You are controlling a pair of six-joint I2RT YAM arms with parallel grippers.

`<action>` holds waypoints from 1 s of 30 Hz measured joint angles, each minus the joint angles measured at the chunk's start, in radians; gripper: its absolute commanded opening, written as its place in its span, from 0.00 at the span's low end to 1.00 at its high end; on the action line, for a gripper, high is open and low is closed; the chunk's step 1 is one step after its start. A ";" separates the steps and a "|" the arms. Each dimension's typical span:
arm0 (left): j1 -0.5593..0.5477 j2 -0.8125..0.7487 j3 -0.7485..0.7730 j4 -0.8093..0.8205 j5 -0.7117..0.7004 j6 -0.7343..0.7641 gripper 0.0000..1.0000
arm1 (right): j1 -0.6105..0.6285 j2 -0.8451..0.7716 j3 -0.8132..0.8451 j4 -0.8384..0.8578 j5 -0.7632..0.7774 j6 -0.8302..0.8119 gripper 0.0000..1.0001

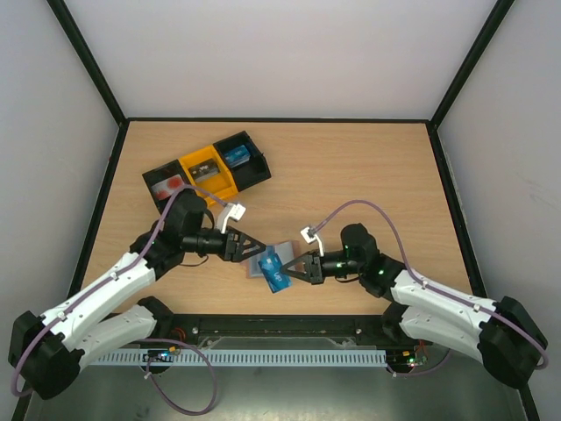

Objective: Take the credit cards out of the card holder

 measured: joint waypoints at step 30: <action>0.000 0.083 0.015 -0.010 0.261 0.088 0.30 | 0.000 0.026 0.025 0.090 -0.160 0.035 0.02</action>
